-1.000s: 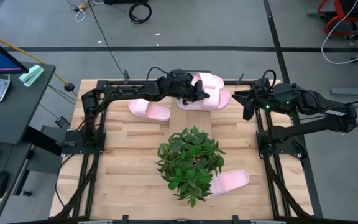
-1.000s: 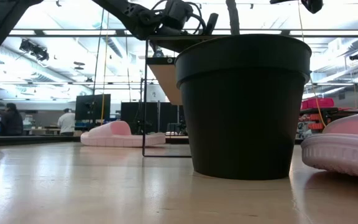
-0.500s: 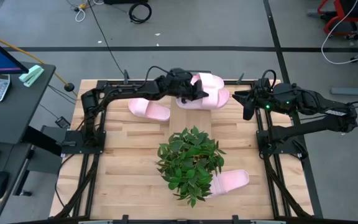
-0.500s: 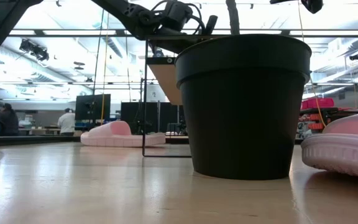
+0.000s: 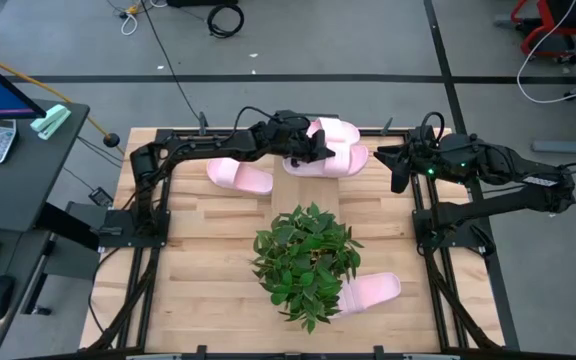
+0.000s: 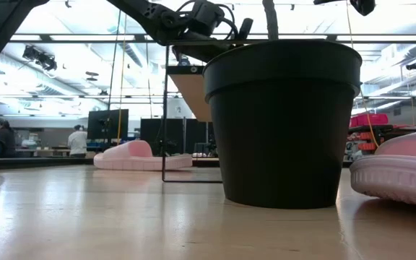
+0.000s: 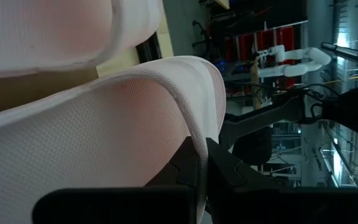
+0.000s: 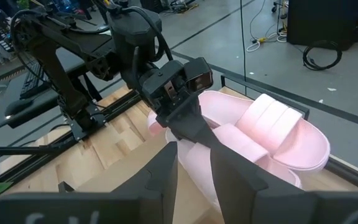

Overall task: Pick and place slides into the shelf
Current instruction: Put the pink slide on the shelf

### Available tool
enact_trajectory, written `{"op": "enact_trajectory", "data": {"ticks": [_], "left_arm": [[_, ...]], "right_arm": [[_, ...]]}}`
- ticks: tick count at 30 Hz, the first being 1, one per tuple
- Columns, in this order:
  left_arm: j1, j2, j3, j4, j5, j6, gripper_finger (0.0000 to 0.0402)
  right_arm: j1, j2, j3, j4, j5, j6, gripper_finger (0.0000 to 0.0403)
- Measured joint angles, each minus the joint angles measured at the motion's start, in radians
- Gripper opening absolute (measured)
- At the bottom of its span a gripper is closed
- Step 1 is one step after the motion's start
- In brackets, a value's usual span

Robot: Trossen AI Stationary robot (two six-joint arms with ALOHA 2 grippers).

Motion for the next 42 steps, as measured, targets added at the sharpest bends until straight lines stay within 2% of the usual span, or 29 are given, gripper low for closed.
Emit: {"op": "enact_trajectory", "data": {"ticks": [8,18,34,42], "left_arm": [[0.000,-0.001,0.001,-0.022,-0.006,-0.001,0.0042],[0.001,-0.001,0.000,-0.024,-0.020,-0.002,0.0036],[0.001,0.001,-0.001,-0.027,-0.047,-0.001,0.0126],[0.001,0.001,-0.002,-0.028,-0.044,0.003,0.0150]], "right_arm": [[0.000,0.000,0.000,0.000,0.000,0.001,0.0103],[0.000,0.000,0.000,0.000,0.000,0.001,0.0103],[0.000,0.000,0.000,-0.001,0.000,0.001,0.0103],[0.000,0.000,0.000,-0.034,0.000,0.002,0.0103]]}}
